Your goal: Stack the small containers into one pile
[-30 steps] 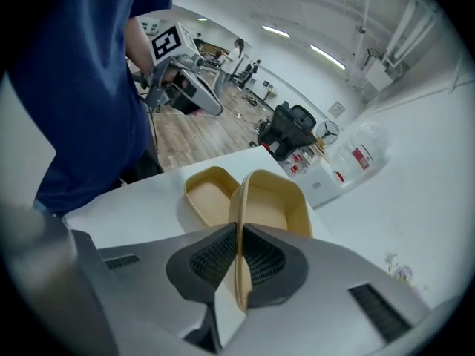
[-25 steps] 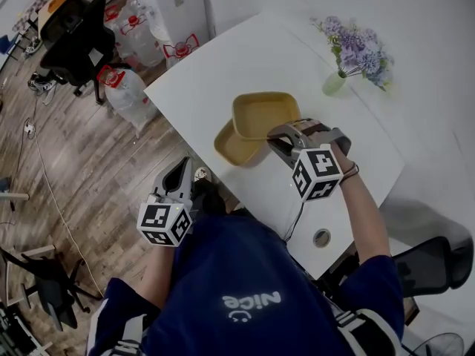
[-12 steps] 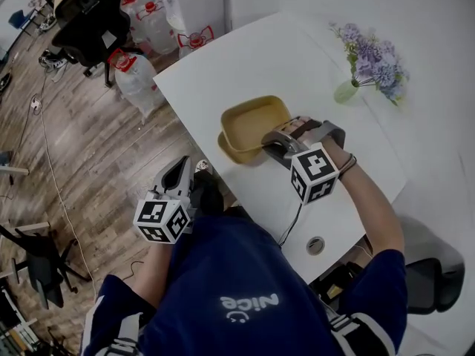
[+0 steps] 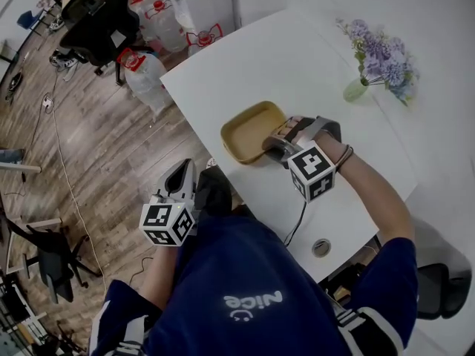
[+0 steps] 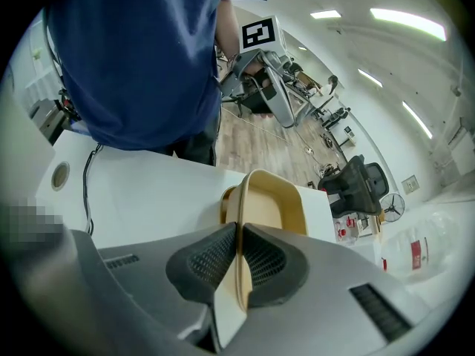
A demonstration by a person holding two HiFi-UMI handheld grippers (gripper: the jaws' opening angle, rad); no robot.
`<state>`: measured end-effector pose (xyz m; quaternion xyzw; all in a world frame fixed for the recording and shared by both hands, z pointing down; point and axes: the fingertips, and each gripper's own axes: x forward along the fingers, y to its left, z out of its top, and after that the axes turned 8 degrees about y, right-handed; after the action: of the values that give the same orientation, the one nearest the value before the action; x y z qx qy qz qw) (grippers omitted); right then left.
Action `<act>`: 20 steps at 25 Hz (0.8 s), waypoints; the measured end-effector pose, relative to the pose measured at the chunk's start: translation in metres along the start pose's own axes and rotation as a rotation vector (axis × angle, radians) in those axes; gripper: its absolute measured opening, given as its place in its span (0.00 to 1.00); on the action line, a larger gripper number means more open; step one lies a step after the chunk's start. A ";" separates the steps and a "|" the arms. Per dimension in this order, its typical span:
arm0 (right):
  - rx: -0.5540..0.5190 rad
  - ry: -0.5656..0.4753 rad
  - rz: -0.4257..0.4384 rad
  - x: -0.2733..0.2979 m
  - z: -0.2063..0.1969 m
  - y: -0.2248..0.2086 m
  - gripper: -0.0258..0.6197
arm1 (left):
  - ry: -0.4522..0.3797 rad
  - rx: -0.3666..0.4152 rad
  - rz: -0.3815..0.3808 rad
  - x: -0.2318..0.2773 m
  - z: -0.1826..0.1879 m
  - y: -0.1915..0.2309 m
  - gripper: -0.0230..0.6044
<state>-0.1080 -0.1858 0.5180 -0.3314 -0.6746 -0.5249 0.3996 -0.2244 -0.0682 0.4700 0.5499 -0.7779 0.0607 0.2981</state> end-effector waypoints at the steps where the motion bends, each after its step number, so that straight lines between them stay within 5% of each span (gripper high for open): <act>1: -0.008 -0.005 -0.003 0.001 -0.001 0.001 0.13 | 0.004 0.005 0.001 0.001 0.001 -0.002 0.07; 20: -0.042 -0.044 -0.061 0.014 -0.006 0.007 0.13 | 0.047 0.113 -0.044 0.020 0.000 -0.035 0.07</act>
<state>-0.1076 -0.1896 0.5339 -0.3302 -0.6819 -0.5435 0.3615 -0.1975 -0.0980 0.4725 0.5813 -0.7536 0.1109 0.2861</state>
